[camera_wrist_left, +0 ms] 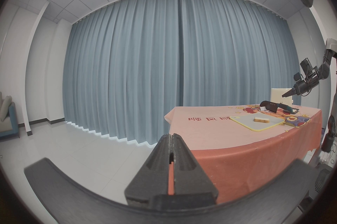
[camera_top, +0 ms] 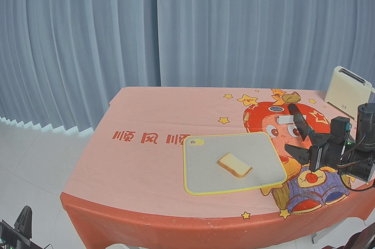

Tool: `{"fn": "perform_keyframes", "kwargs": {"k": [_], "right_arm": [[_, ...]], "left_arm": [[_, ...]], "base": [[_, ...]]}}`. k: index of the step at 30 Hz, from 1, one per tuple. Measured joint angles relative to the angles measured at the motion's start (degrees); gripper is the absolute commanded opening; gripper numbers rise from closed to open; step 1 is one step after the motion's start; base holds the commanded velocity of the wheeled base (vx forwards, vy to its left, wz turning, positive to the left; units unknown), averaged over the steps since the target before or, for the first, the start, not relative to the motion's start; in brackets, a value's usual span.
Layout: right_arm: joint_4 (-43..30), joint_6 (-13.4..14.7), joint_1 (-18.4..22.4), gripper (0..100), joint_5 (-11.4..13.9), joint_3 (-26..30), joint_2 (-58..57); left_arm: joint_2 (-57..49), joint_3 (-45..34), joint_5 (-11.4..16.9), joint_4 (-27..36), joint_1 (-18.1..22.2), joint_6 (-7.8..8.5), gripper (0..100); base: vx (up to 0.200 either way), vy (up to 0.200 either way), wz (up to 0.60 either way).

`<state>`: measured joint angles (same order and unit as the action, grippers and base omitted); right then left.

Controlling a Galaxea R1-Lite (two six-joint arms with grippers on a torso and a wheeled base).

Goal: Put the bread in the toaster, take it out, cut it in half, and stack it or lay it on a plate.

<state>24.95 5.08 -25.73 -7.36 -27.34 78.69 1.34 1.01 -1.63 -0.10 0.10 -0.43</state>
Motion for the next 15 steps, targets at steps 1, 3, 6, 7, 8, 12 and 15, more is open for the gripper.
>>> {"fn": "perform_keyframes", "kwargs": {"k": [1,3,6,7,8,12,15], "right_arm": [[0.0,0.04,-0.2,100,0.01,0.0,0.0],[0.0,0.09,-0.61,100,0.01,-0.02,0.05],[0.0,0.04,-1.6,100,0.01,0.09,0.09],[0.0,0.02,-2.01,100,0.06,0.2,0.09],[0.0,0.0,-2.32,100,0.15,0.3,0.09],[-0.02,-0.13,-3.54,100,0.17,0.78,0.17],[0.04,-0.16,-4.17,100,0.17,0.83,0.24]], "left_arm": [[0.0,0.0,0.0,0.02,-0.02,0.0,0],[0.0,0.0,0.0,0.02,-0.02,0.0,0],[0.0,0.0,0.0,0.02,-0.02,0.0,0],[0.0,0.0,0.0,0.02,-0.02,0.0,0],[0.0,0.0,0.0,0.02,-0.02,0.0,0],[0.0,0.0,0.0,0.02,-0.02,0.0,0],[0.0,0.0,-0.02,0.02,-0.02,0.0,0]], "base": [[0.0,0.0,0.0],[0.0,0.0,0.0],[0.0,0.0,0.0],[0.0,0.0,0.0],[0.0,0.0,0.0],[0.0,0.0,0.0],[0.0,0.0,0.0]]}}
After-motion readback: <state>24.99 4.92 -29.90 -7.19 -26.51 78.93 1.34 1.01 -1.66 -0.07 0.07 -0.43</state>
